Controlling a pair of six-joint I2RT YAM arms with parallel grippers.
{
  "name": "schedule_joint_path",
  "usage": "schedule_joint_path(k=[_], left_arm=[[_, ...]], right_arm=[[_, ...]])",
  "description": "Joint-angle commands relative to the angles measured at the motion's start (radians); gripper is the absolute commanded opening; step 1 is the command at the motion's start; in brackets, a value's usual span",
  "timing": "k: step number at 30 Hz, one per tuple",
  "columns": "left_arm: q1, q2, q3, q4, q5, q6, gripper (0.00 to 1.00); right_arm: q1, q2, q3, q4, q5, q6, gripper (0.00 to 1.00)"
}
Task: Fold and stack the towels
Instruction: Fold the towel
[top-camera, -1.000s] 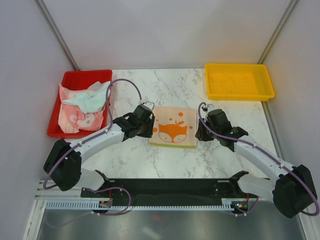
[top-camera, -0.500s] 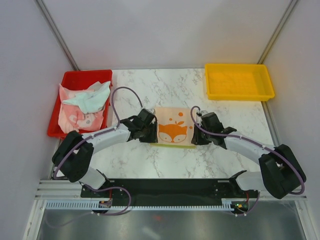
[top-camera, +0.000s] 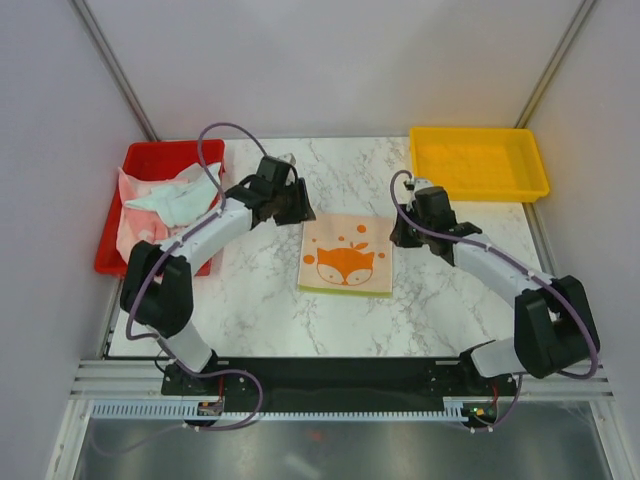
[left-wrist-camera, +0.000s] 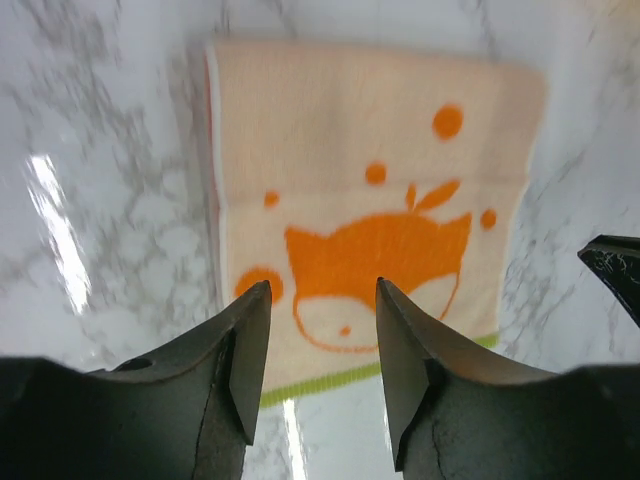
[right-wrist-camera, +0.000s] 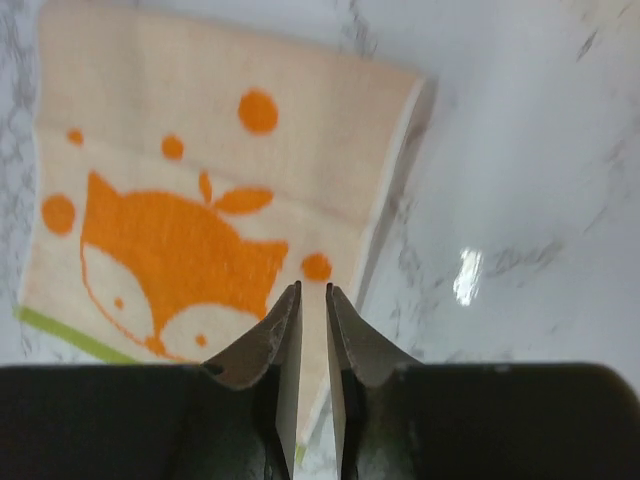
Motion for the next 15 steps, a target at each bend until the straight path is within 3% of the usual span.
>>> schedule_joint_path(k=[1,4,9,15], left_arm=[[0.050,0.118,0.122,0.023,0.006,0.225,0.52],[0.075,0.211,0.214,0.026,0.098,0.294,0.47],[0.081,0.364,0.312,0.032,0.092,0.316,0.47],[0.101,0.470,0.381,0.030,0.070,0.316,0.47]], right_arm=[[-0.073,0.130,0.090,0.104,-0.053,-0.112,0.22],[-0.130,0.223,0.185,0.118,-0.150,-0.117,0.22],[-0.147,0.375,0.296,0.178,-0.303,-0.114,0.22],[-0.168,0.493,0.325,0.186,-0.274,-0.126,0.23]])
